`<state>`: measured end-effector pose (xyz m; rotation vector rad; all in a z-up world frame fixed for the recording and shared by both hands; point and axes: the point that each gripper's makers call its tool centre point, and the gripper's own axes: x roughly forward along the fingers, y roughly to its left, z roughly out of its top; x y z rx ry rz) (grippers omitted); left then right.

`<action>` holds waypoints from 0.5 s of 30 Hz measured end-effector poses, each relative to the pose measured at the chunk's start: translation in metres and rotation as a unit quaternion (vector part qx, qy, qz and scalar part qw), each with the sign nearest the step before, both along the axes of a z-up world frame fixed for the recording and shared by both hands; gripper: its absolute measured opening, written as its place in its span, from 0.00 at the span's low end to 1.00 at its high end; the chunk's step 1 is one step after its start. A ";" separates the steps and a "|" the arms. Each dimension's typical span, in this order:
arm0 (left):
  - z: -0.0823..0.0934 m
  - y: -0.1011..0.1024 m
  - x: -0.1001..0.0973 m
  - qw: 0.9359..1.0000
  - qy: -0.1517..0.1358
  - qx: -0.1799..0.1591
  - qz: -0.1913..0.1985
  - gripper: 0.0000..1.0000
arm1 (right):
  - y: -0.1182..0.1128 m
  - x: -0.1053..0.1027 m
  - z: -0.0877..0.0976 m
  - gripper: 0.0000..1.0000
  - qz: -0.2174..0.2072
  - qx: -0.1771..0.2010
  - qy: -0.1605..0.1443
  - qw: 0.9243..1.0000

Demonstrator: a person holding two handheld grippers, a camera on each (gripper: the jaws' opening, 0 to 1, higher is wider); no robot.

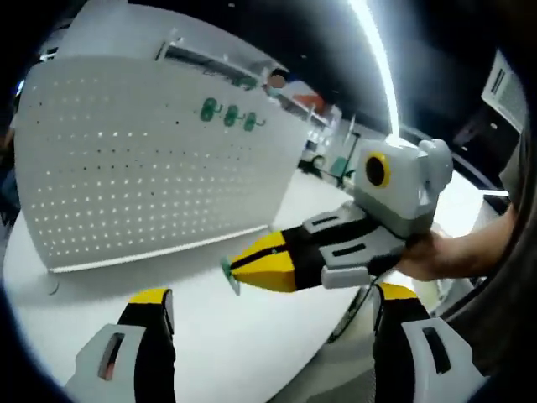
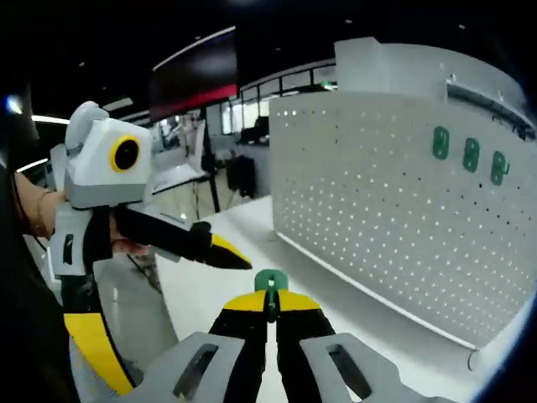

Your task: Insert the hook assembly into the mounting plate slot until the hook locks in place.

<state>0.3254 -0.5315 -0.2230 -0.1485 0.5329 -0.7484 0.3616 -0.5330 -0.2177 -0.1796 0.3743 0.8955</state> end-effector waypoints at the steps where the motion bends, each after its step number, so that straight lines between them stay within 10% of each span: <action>1: 0.003 0.000 0.001 1.000 0.002 -0.012 0.004 1.00 | -0.002 0.004 0.002 0.00 -0.014 0.004 -0.007 1.000; 15: 0.003 0.023 0.010 0.998 0.012 -0.002 0.063 1.00 | -0.044 0.061 0.050 0.00 -0.147 0.042 -0.117 0.981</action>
